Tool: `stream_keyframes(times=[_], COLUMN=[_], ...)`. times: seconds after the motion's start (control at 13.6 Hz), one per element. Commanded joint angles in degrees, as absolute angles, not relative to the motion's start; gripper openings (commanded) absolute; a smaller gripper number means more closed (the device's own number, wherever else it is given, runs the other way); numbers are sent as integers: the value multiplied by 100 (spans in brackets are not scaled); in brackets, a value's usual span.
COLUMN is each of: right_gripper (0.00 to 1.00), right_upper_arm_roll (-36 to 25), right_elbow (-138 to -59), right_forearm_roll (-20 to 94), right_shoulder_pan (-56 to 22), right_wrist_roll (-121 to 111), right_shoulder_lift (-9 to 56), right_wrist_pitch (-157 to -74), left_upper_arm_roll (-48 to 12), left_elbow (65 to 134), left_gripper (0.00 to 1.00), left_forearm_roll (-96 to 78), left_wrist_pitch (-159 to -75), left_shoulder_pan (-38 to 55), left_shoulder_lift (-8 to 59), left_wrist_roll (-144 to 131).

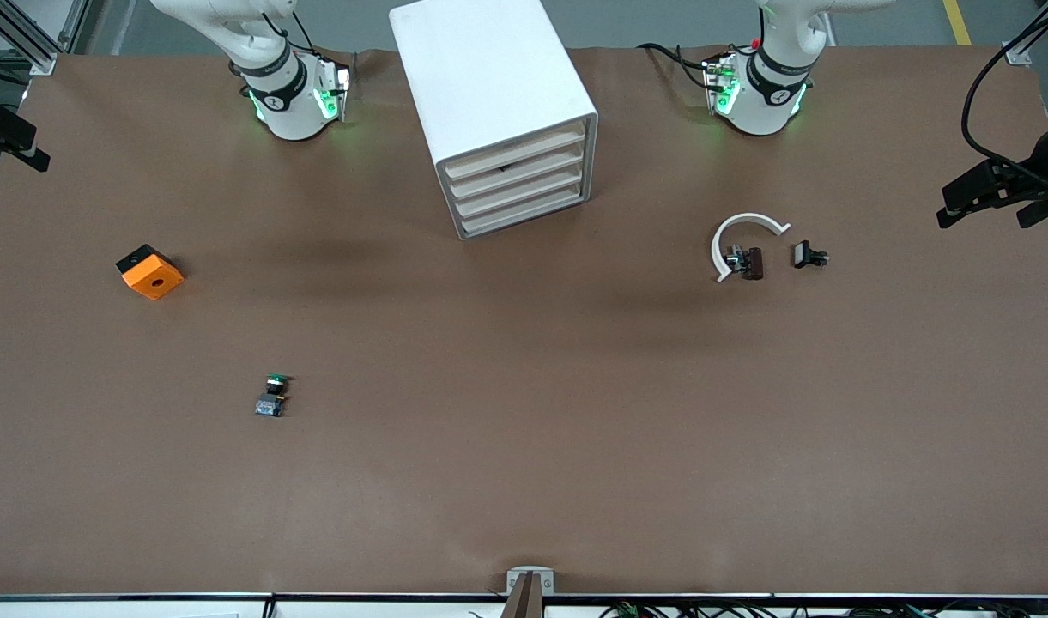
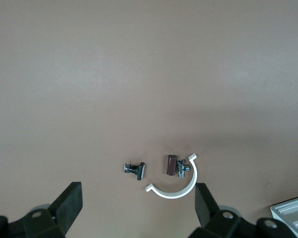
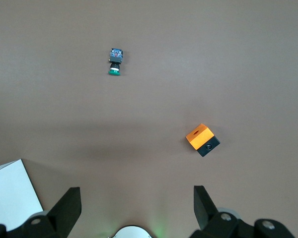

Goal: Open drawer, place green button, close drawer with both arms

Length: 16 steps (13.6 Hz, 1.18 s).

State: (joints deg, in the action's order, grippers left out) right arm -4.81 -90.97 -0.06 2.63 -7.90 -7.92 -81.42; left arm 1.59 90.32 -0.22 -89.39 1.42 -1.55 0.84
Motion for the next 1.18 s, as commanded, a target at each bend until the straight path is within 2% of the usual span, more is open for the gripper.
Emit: stream_keyframes(times=[0.0,0.37,0.74,1.1], right_gripper=[100,100,100,100], right_upper_arm_roll=[-466,-466,-501,-501], right_elbow=[-8965,-8965,-8965,-8965], right_forearm_roll=[53,-17,35,-70], right_shoulder_pan=[238,167,211,193], right_wrist_roll=[-738,-738,-773,-878], right_shoulder_lift=[-747,-747,-721,-405], right_wrist_pitch=[-8059,-8112,-8226,-8226], left_upper_arm_roll=[149,193,193,141], left_elbow=[8877,8912,8903,8912], left_gripper=[100,100,100,100], left_forearm_roll=[26,-79,-184,-421], left_wrist_pitch=[-8815,-8815,-8955,-9781], left_shoulder_pan=[132,79,61,193], left_shoulder_lift=[-97,-97,912,1835], left_wrist_roll=[88,106,-202,-228])
